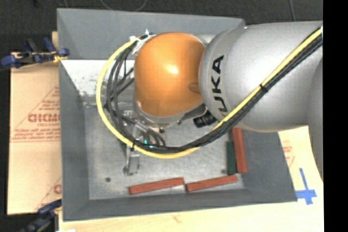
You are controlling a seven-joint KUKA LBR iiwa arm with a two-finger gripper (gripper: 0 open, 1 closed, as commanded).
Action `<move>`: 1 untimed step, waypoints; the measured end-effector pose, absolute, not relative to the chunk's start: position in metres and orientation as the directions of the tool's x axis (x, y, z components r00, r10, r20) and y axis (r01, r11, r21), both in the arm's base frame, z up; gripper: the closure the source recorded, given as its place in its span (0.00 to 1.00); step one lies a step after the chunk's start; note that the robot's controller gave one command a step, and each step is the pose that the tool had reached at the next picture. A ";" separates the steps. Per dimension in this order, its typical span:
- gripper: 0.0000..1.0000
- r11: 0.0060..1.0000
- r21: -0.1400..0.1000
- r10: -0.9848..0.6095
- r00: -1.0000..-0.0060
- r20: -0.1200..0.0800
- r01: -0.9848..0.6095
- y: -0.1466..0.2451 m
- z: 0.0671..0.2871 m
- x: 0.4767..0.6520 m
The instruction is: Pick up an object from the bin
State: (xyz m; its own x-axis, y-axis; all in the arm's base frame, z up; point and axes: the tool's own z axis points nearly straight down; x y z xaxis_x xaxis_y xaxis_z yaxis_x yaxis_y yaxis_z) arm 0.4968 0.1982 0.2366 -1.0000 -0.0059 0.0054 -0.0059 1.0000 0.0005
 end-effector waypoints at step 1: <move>0.00 0.985 -0.002 -0.171 -0.985 0.004 -0.171 0.137 0.108 0.525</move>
Offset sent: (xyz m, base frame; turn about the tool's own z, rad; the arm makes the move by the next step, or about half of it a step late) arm 0.0279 -0.0580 -0.1247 -0.1693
